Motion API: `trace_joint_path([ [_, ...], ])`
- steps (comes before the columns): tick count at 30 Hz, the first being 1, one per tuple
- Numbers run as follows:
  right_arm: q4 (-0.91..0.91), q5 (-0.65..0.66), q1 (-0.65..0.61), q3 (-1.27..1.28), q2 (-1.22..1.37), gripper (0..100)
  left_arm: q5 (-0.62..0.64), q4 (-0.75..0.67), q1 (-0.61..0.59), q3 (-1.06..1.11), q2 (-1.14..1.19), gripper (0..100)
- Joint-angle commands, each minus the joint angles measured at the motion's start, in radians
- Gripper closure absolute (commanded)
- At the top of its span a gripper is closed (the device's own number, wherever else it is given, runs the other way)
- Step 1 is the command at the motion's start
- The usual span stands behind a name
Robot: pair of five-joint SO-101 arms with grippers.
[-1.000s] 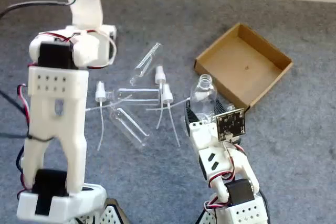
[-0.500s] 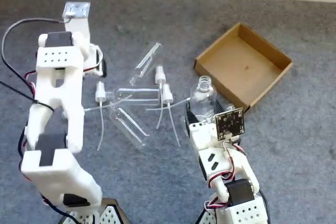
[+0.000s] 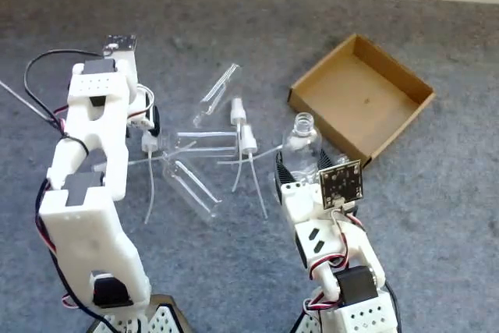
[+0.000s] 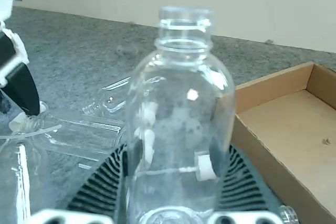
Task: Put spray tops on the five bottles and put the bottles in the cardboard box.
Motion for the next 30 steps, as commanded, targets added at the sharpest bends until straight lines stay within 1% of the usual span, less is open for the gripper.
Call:
trace_joint_path([
  [1, 0.005, -0.002, 0.005, 0.110, -0.013, 92.0, -0.008, -0.011, 0.015, -0.007, 0.025, 83],
  [13, 0.005, -0.002, 0.005, 0.110, -0.013, 92.0, -0.006, -0.017, 0.015, -0.007, 0.096, 83],
  [15, 0.005, -0.002, 0.005, 0.110, -0.013, 92.0, -0.006, -0.018, 0.015, -0.013, 0.108, 87],
  [17, 0.005, -0.002, 0.005, 0.110, -0.013, 92.0, -0.012, -0.021, 0.015, -0.016, 0.111, 94],
  [18, 0.005, -0.002, 0.005, 0.110, -0.013, 92.0, -0.012, -0.032, 0.015, -0.016, 0.110, 97],
  [27, 0.005, -0.002, 0.005, 0.110, -0.013, 92.0, -0.012, -0.032, 0.044, -0.018, 0.102, 96],
  [30, 0.005, -0.002, 0.005, 0.110, -0.013, 92.0, -0.012, -0.032, 0.045, -0.061, 0.042, 96],
])
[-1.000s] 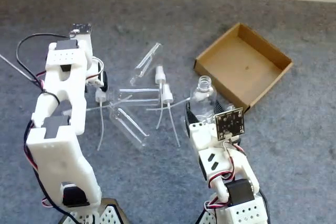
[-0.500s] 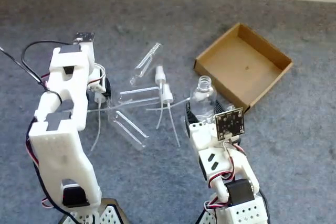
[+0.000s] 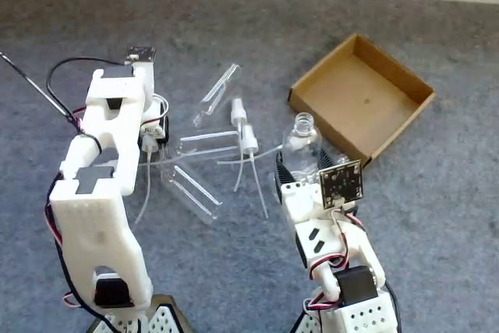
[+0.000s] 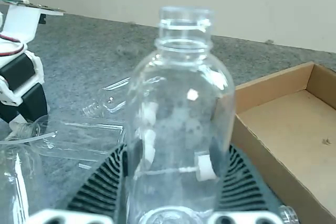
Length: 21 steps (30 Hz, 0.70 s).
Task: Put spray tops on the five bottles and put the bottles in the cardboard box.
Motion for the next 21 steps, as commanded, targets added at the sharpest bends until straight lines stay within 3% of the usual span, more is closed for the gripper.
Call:
trace_joint_path([
  [1, 0.005, -0.002, 0.005, 0.110, -0.013, 92.0, -0.009, -0.012, 0.019, -0.073, -0.093, 96],
  [11, 0.005, -0.002, 0.005, 0.110, -0.013, 92.0, -0.005, -0.018, 0.051, -0.114, -0.392, 96],
  [21, 0.005, -0.002, 0.005, 0.110, -0.013, 92.0, -0.003, -0.020, 0.243, -0.113, -0.684, 96],
])
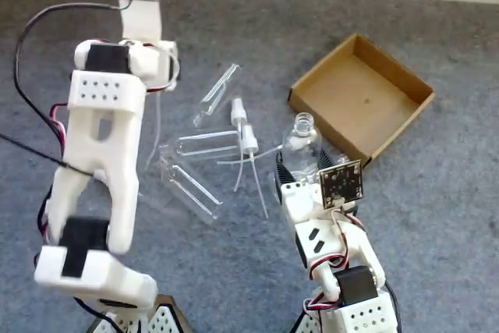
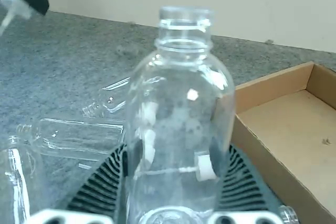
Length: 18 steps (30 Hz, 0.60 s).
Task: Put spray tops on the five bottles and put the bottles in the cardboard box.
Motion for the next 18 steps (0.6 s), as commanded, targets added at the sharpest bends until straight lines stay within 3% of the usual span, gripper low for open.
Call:
trace_joint_path([
  [1, 0.005, -0.002, 0.005, 0.110, -0.013, 92.0, -0.002, -0.015, 0.110, -0.054, -0.176, 96],
  [8, 0.005, -0.002, 0.005, 0.110, -0.013, 92.0, 0.023, -0.153, 0.288, -0.045, -0.317, 96],
  [13, 0.005, -0.002, 0.005, 0.110, -0.013, 92.0, 0.192, -0.284, 0.386, -0.045, -0.358, 96],
  [18, 0.005, -0.002, 0.005, 0.110, -0.013, 92.0, 0.440, -0.431, 0.389, -0.045, -0.360, 96],
])
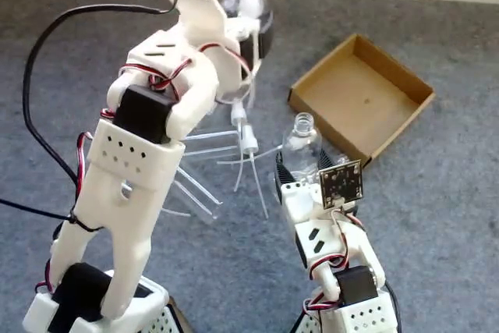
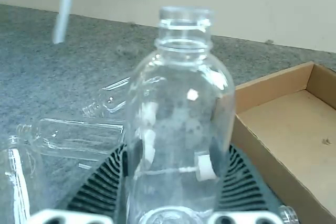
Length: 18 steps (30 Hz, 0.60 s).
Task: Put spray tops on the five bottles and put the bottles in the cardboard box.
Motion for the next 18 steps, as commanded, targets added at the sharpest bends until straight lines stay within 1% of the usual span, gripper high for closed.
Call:
trace_joint_path([
  [1, 0.005, -0.002, 0.005, 0.110, -0.013, 92.0, 0.256, -0.155, 0.010, -0.047, -0.045, 96],
  [4, 0.005, -0.002, 0.005, 0.110, -0.013, 92.0, 0.331, -0.245, 0.005, -0.045, -0.045, 96],
  [7, 0.005, -0.002, 0.005, 0.110, -0.013, 92.0, 0.362, -0.279, 0.012, -0.045, -0.045, 96],
  [11, 0.005, -0.002, 0.005, 0.110, -0.013, 92.0, 0.393, -0.276, 0.050, -0.045, -0.045, 96],
  [14, 0.005, -0.002, 0.005, 0.110, -0.013, 92.0, 0.396, -0.229, 0.079, -0.022, -0.045, 96],
  [18, 0.005, -0.002, 0.005, 0.110, -0.013, 92.0, 0.393, -0.167, 0.087, -0.013, -0.047, 96],
])
